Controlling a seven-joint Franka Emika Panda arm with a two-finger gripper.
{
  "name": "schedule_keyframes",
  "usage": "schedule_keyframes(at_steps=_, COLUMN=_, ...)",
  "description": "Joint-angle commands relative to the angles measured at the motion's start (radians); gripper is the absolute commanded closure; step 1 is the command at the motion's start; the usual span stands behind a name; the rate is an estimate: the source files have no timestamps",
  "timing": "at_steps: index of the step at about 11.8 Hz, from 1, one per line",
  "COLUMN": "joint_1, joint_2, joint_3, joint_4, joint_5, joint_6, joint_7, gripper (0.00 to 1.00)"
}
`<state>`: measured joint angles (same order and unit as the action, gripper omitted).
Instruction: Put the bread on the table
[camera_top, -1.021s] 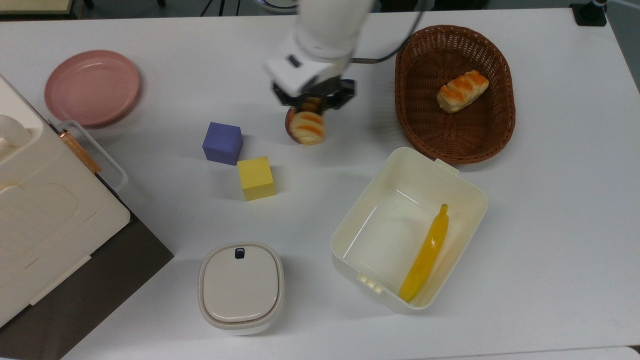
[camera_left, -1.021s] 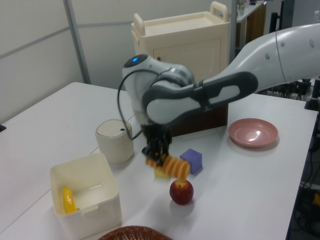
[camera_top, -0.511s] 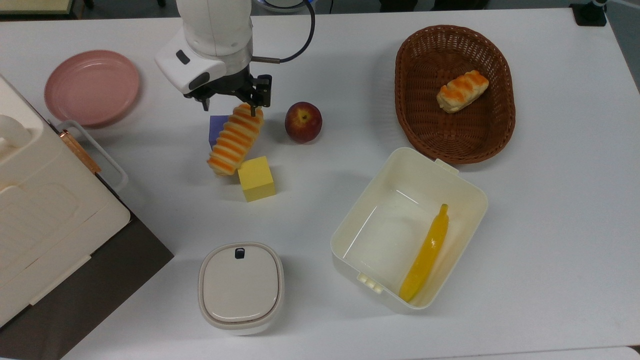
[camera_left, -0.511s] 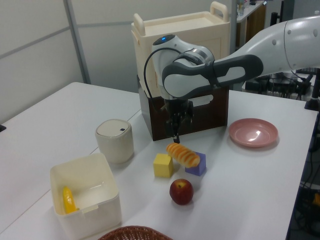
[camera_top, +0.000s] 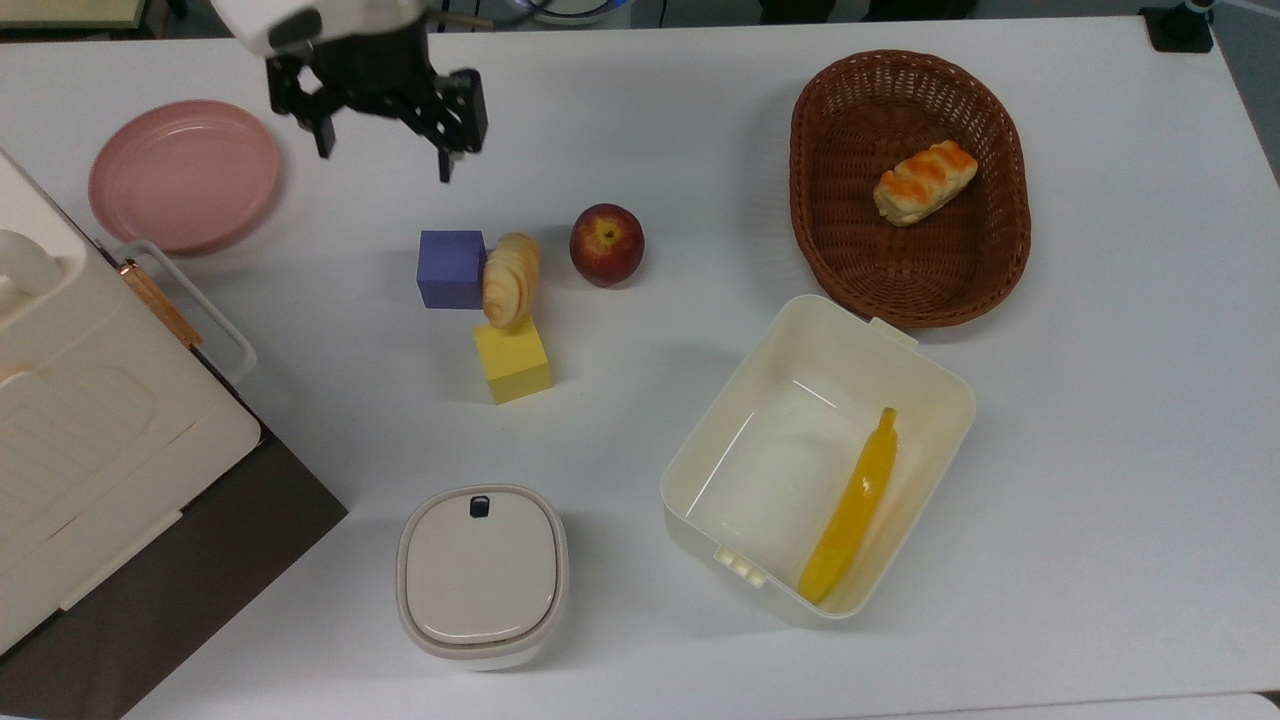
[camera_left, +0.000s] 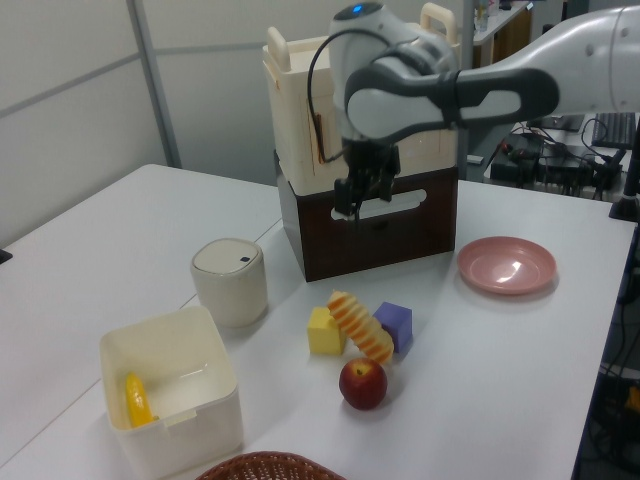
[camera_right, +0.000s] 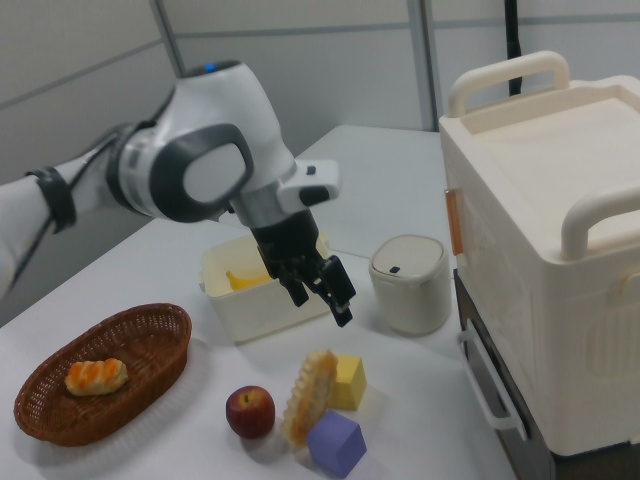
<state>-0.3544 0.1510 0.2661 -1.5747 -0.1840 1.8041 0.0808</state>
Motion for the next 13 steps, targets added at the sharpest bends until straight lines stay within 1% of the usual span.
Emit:
schedule_keyframes(at_steps=1, joint_1=-0.009, joint_2=-0.065, joint_3=-0.002, joint_4=-0.018, joint_5=0.032, joint_6=-0.068, joint_7=-0.007, gripper=0.00)
schedule_keyframes(at_steps=2, joint_1=-0.009, joint_2=-0.083, joint_3=-0.010, joint_4=-0.018, joint_5=0.069, joint_6=-0.068, joint_7=-0.004, gripper=0.00)
schedule_keyframes(at_steps=3, joint_1=-0.008, joint_2=-0.100, joint_3=-0.030, joint_4=-0.018, joint_5=0.131, joint_6=-0.083, joint_7=0.000, gripper=0.00)
schedule_keyframes(at_steps=4, joint_1=0.006, joint_2=-0.119, joint_3=-0.050, joint_4=-0.018, joint_5=0.171, joint_6=-0.109, joint_7=0.000, gripper=0.00)
schedule_keyframes(at_steps=6, joint_1=0.078, joint_2=-0.128, joint_3=-0.094, joint_4=-0.018, joint_5=0.176, joint_6=-0.164, joint_7=0.002, gripper=0.00)
schedule_keyframes(at_steps=8, joint_1=0.223, joint_2=-0.130, joint_3=-0.206, joint_4=-0.019, joint_5=0.178, joint_6=-0.175, joint_7=0.004, gripper=0.00)
schedule_keyframes(at_steps=9, joint_1=0.263, joint_2=-0.130, joint_3=-0.234, joint_4=-0.018, joint_5=0.178, joint_6=-0.180, joint_7=0.004, gripper=0.00)
schedule_keyframes(at_steps=11, joint_1=0.339, joint_2=-0.130, joint_3=-0.278, joint_4=-0.019, joint_5=0.178, joint_6=-0.180, joint_7=0.004, gripper=0.00)
schedule_keyframes(at_steps=12, joint_1=0.366, joint_2=-0.130, joint_3=-0.288, joint_4=-0.021, joint_5=0.178, joint_6=-0.180, joint_7=0.004, gripper=0.00)
schedule_keyframes(at_steps=13, joint_1=0.370, joint_2=-0.130, joint_3=-0.288, joint_4=-0.022, joint_5=0.178, joint_6=-0.184, joint_7=0.004, gripper=0.00)
